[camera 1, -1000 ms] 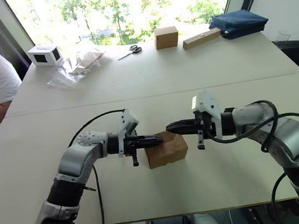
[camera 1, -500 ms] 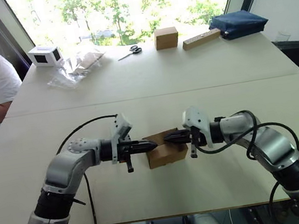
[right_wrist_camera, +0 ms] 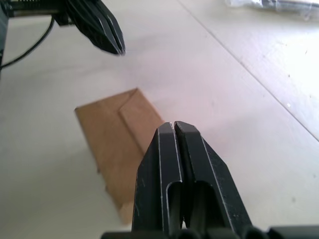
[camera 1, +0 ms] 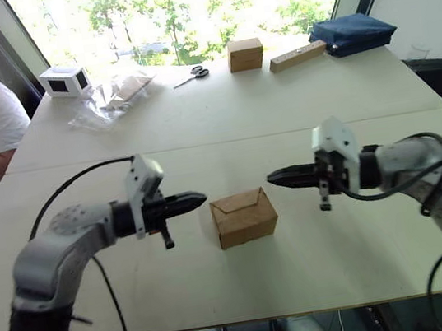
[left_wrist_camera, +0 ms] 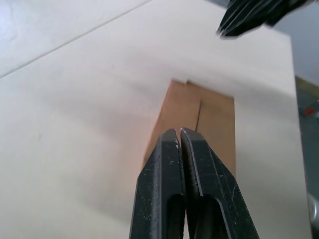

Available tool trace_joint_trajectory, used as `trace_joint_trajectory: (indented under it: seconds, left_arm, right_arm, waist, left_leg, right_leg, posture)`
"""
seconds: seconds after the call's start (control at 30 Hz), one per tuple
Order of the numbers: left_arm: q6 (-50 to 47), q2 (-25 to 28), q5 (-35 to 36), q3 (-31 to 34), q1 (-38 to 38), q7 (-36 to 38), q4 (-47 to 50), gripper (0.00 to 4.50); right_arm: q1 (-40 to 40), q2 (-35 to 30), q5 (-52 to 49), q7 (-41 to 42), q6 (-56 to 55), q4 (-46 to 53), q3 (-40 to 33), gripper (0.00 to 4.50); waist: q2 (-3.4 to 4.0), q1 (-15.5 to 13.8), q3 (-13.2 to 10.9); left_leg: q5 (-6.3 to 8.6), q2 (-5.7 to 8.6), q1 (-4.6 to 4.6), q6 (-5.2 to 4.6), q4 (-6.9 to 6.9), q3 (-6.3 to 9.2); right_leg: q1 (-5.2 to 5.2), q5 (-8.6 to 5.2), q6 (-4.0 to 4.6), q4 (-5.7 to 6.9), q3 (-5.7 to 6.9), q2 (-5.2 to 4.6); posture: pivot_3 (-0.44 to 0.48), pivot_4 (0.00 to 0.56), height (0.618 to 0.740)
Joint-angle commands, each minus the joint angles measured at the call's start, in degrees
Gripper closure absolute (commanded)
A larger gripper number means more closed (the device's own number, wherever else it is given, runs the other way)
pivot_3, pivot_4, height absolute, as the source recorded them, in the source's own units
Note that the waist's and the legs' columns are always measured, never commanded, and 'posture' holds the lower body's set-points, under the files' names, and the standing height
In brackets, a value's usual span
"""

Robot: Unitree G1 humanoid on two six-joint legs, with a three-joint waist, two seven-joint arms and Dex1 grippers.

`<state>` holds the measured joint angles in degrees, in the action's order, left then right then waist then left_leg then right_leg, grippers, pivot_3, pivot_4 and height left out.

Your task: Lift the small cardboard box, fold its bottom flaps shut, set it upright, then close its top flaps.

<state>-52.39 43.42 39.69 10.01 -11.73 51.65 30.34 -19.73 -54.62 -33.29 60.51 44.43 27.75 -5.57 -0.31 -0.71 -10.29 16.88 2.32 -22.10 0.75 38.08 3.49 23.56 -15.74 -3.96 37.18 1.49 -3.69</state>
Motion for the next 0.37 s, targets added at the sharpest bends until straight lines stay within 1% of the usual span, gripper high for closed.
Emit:
trace_joint_trajectory:
  seconds: [0.03,0.07,0.13,0.27,0.37]
  left_arm:
    - [-0.5,3.9,4.5,11.8,6.3,1.0,7.6,4.4]
    - [-0.7,5.7,4.8,15.7,9.9,2.4,8.7,4.4]
    - [-0.8,8.1,5.5,21.0,14.8,4.3,9.7,4.4]
    - [-0.8,10.1,7.5,30.6,22.9,8.1,10.0,4.4]
    - [-0.3,11.0,8.1,34.6,26.7,9.7,9.6,4.4]
  right_arm:
    - [4.5,-6.8,-1.0,6.7,-2.3,0.9,-6.7,4.5]
    - [6.2,-9.0,-1.3,8.9,-2.4,0.3,-8.8,4.5]
    - [8.5,-11.6,-2.0,11.5,-2.9,-0.7,-11.6,4.5]
    - [10.3,-14.4,-2.4,14.6,-4.0,-3.0,-15.2,4.5]
    - [10.1,-15.5,-2.5,15.4,-4.1,-4.5,-16.3,4.5]
  waist:
    - [0.0,-0.1,0.0]
    - [0.0,-0.1,0.0]
    - [0.05,-0.1,0.0]
    - [0.09,0.0,0.0]
    - [0.13,0.0,0.0]
  left_leg:
    - [0.0,0.0,0.01,0.0,0.01,0.0]
    - [0.0,-0.01,0.01,0.0,0.01,0.0]
    - [0.01,-0.02,0.03,-0.02,0.01,-0.01]
    - [0.01,-0.04,0.09,-0.02,0.01,-0.03]
    - [0.03,-0.05,0.08,-0.04,0.01,-0.05]
  right_leg:
    - [-0.01,0.0,0.0,0.0,0.0,-0.01]
    - [-0.02,0.0,0.01,-0.01,0.0,-0.02]
    - [-0.05,-0.02,0.04,-0.06,0.01,-0.03]
    - [-0.11,-0.12,0.23,-0.07,0.01,-0.03]
    - [-0.1,-0.12,0.24,-0.1,0.01,-0.03]
  posture:
    - [0.0,0.15,0.74]
    - [0.0,0.15,0.74]
    - [0.0,0.15,0.74]
    - [0.0,0.15,0.74]
    - [0.0,0.15,0.74]
